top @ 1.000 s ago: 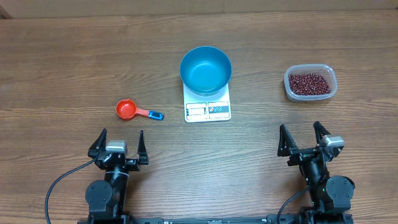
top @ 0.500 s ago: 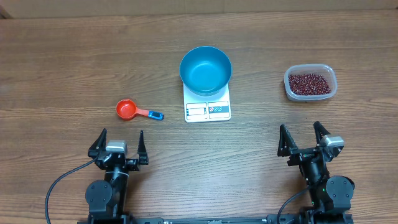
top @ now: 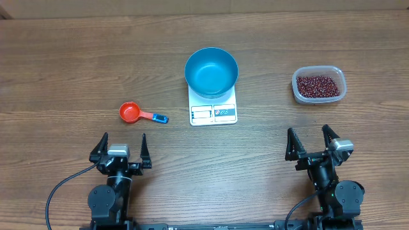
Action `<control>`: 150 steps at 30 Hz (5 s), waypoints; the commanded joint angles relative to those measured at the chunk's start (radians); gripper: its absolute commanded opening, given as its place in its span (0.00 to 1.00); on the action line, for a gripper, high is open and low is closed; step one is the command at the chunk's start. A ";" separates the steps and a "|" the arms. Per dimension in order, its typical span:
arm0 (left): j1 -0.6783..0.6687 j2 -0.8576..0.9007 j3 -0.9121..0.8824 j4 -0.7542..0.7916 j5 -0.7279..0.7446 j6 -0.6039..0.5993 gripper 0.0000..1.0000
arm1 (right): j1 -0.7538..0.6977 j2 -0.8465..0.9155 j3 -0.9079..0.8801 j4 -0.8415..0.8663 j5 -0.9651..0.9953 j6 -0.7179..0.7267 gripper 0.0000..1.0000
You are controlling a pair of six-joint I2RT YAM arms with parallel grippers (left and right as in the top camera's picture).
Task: Scoop item into bowl and weigh 150g on scale
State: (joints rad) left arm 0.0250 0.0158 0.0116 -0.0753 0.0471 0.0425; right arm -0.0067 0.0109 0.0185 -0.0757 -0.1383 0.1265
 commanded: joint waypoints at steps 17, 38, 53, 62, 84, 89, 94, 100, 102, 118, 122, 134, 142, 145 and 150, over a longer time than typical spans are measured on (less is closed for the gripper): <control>-0.006 -0.010 0.044 -0.095 -0.097 -0.093 1.00 | 0.000 -0.008 -0.011 0.006 0.010 -0.005 1.00; -0.006 -0.009 0.315 -0.390 -0.219 -0.180 1.00 | 0.000 -0.008 -0.011 0.006 0.010 -0.005 1.00; -0.006 0.255 0.499 -0.461 -0.219 -0.182 0.99 | 0.000 -0.008 -0.011 0.006 0.010 -0.005 1.00; -0.006 0.562 0.816 -0.647 -0.117 -0.203 1.00 | 0.000 -0.008 -0.011 0.006 0.010 -0.005 1.00; -0.006 0.864 0.875 -0.675 -0.055 -0.631 0.90 | 0.000 -0.008 -0.011 0.006 0.010 -0.005 1.00; -0.006 0.992 0.875 -0.695 -0.238 -0.938 0.84 | 0.000 -0.008 -0.011 0.006 0.010 -0.005 1.00; -0.006 1.152 0.875 -0.649 -0.267 -1.094 0.78 | 0.000 -0.008 -0.011 0.006 0.010 -0.005 1.00; -0.006 1.363 0.875 -0.520 -0.267 -1.147 0.69 | 0.000 -0.008 -0.011 0.006 0.010 -0.005 1.00; -0.006 1.423 0.875 -0.486 -0.267 -1.167 0.69 | 0.000 -0.008 -0.011 0.006 0.010 -0.005 1.00; -0.006 1.705 0.875 -0.234 -0.236 -1.192 0.40 | 0.000 -0.008 -0.011 0.006 0.010 -0.005 1.00; -0.006 1.725 0.875 -0.198 -0.221 -1.192 0.17 | 0.000 -0.008 -0.011 0.006 0.010 -0.005 1.00; -0.001 1.714 0.875 -0.182 -0.159 -1.170 0.04 | 0.000 -0.008 -0.011 0.006 0.010 -0.005 1.00; 0.017 1.519 0.875 -0.300 -0.032 -1.164 0.04 | 0.000 -0.008 -0.011 0.006 0.010 -0.005 1.00; 0.016 1.418 0.875 -0.365 -0.035 -1.133 0.04 | 0.000 -0.008 -0.011 0.006 0.010 -0.005 1.00; 0.014 1.236 0.875 -0.478 -0.032 -1.051 0.04 | 0.000 -0.008 -0.011 0.006 0.010 -0.005 1.00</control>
State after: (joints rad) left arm 0.0353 1.3449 0.8669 -0.5064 0.0051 -1.0798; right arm -0.0067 0.0109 0.0185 -0.0750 -0.1379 0.1268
